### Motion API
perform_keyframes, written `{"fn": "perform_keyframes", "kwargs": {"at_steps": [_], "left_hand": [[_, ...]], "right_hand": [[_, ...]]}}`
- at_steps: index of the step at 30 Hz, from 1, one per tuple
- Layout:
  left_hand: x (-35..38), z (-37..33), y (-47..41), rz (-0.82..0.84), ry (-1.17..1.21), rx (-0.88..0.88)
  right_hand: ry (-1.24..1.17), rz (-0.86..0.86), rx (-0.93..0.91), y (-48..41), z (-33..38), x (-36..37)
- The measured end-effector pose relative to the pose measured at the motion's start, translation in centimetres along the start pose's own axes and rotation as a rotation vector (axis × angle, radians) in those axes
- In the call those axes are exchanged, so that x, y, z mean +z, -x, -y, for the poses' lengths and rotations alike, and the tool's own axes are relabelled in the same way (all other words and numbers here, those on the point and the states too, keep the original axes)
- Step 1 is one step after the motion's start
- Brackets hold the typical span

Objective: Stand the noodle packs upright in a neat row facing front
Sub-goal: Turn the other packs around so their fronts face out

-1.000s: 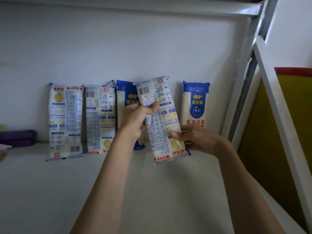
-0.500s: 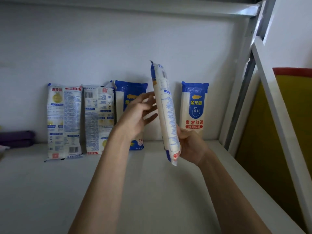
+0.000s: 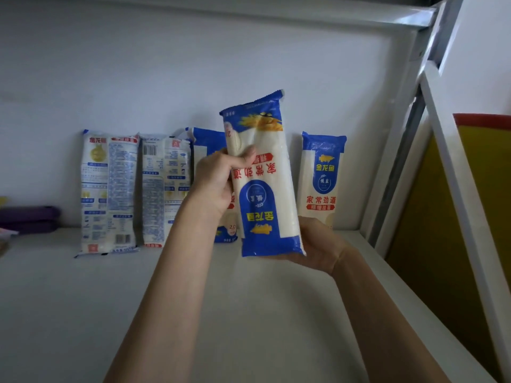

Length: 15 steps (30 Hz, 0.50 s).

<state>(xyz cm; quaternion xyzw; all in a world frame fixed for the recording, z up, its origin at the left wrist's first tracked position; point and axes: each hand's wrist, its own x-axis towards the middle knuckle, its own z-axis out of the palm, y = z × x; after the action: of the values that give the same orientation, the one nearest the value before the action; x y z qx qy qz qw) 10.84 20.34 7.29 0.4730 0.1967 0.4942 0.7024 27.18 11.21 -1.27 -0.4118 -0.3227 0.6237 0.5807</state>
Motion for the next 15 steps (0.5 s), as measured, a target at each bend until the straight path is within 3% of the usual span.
{"fn": "perform_keyframes", "kwargs": {"at_steps": [4,7,10,15], "left_hand": [[0.3,-0.3,0.1,-0.225,-0.238,0.115],[0.7,0.1,0.3,-0.295,-0.279,0.173],[1.2,0.5,0.5,-0.309,-0.286,0.196],[0.9,0.3,0.6,-0.224,-0.367,0.196]], "right_hand": [[0.038,0.101,-0.063,0.6,1.1,-0.4],[0.281,0.057,-0.104,0.0,0.8,-0.3],[0.482,-0.020,-0.174,-1.0,0.3,0.5],[0.454,-0.109,-0.233,-1.6,-0.4,0.4]]}}
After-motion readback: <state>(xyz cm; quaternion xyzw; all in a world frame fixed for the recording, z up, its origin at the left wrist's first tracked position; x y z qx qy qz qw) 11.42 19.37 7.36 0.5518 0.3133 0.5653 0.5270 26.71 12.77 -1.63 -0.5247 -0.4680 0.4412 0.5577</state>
